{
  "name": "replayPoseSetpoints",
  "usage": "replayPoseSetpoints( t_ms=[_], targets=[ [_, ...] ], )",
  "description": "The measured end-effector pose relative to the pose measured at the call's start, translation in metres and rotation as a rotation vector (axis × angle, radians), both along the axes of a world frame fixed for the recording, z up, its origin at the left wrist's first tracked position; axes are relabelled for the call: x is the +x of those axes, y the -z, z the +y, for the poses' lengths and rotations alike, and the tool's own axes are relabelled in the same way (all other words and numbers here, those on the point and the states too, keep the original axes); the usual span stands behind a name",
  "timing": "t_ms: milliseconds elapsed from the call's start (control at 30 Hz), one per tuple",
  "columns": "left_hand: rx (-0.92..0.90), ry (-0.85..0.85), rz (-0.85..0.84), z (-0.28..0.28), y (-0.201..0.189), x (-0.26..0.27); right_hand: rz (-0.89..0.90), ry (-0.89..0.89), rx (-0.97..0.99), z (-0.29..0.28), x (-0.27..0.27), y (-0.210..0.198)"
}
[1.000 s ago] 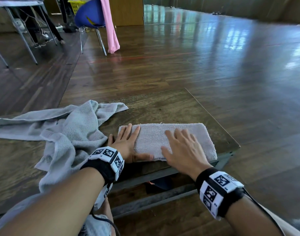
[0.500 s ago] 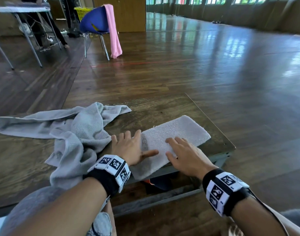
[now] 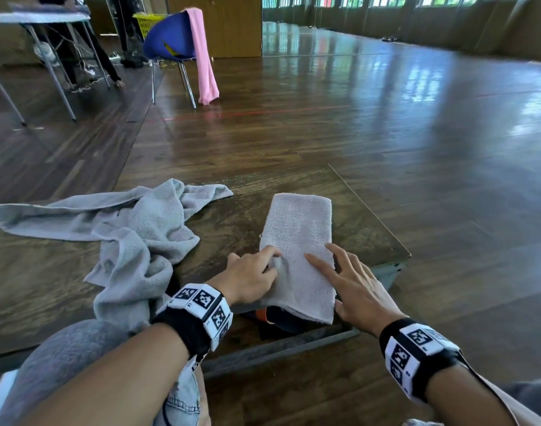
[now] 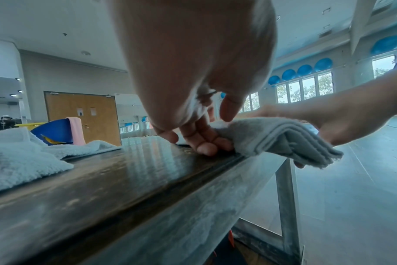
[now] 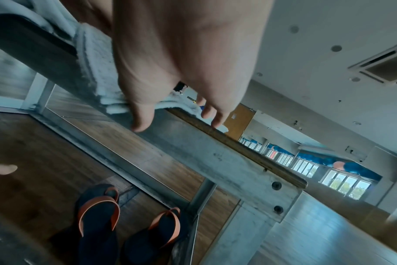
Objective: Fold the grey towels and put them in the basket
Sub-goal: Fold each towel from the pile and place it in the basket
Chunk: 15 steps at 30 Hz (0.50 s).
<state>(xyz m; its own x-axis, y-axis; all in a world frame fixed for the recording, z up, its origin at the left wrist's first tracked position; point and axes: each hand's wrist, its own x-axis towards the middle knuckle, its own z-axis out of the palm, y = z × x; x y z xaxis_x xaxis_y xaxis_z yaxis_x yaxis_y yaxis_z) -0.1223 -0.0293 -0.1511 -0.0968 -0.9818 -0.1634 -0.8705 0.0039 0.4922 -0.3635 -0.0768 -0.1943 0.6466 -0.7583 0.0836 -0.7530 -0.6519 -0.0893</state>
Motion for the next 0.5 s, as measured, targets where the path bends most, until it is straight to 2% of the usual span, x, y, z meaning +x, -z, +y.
replayPoseSetpoints(
  t_ms=[100,200,300,433,500],
  targets=[
    [0.005,0.03,-0.003,0.001,0.002,0.01,-0.121,-0.025,0.019,-0.004,0.001,0.001],
    [0.006,0.028,-0.087,0.002,0.006,0.025,-0.421,-0.004,0.155,-0.008,0.009,-0.001],
    [-0.008,0.034,-0.125,0.002,0.012,0.03,-0.683,0.07,0.186,-0.014,0.02,-0.007],
    [-0.138,0.077,0.071,-0.009,0.012,0.023,-0.944,0.191,0.383,-0.019,0.028,-0.02],
    [-0.207,0.03,0.259,-0.016,0.007,0.019,-0.953,0.284,0.431,-0.026,0.033,-0.028]
  ],
)
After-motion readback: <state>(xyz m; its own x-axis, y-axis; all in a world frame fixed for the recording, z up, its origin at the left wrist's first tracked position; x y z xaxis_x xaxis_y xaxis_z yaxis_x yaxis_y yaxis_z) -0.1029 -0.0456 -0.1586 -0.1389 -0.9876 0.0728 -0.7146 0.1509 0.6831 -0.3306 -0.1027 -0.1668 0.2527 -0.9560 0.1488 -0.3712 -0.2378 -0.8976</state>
